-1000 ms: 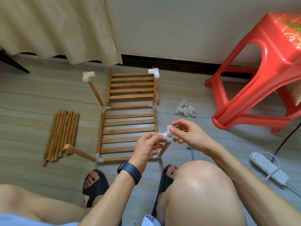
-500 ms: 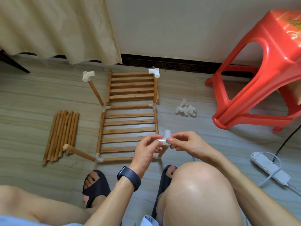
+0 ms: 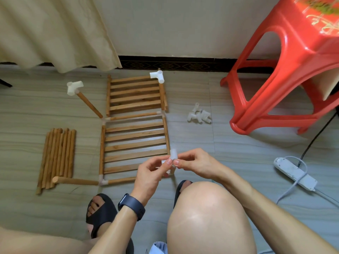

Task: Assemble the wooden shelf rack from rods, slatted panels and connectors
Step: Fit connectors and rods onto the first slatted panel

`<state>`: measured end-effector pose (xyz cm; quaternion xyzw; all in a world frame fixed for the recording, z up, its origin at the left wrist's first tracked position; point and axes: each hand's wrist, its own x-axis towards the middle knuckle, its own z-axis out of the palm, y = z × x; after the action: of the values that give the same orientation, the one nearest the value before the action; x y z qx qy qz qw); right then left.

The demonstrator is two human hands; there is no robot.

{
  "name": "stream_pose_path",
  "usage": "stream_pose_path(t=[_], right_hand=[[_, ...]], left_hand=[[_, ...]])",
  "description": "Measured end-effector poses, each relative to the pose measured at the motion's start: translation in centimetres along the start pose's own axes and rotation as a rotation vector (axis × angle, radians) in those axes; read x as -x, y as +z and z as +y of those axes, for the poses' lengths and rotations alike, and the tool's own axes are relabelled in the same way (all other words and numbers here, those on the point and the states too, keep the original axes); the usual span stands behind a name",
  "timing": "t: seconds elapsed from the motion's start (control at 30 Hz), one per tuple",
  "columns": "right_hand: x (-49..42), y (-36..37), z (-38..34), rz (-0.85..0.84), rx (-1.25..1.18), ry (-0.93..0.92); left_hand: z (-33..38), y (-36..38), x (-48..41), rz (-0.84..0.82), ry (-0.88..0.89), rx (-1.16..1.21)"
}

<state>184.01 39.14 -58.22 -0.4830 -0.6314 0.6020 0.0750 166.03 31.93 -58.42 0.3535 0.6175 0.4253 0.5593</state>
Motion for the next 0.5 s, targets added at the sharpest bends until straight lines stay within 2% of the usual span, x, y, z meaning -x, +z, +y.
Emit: stream_pose_path(t=[0.27,0.5], right_hand=[[-0.26,-0.08,0.43,-0.060,0.076,-0.026],[-0.39,0.70,0.46,-0.015,0.085,-0.037]], left_hand=[[-0.78,-0.61,0.08,-0.007,0.020,-0.048],[-0.58,-1.07,0.26,0.007,-0.001,-0.096]])
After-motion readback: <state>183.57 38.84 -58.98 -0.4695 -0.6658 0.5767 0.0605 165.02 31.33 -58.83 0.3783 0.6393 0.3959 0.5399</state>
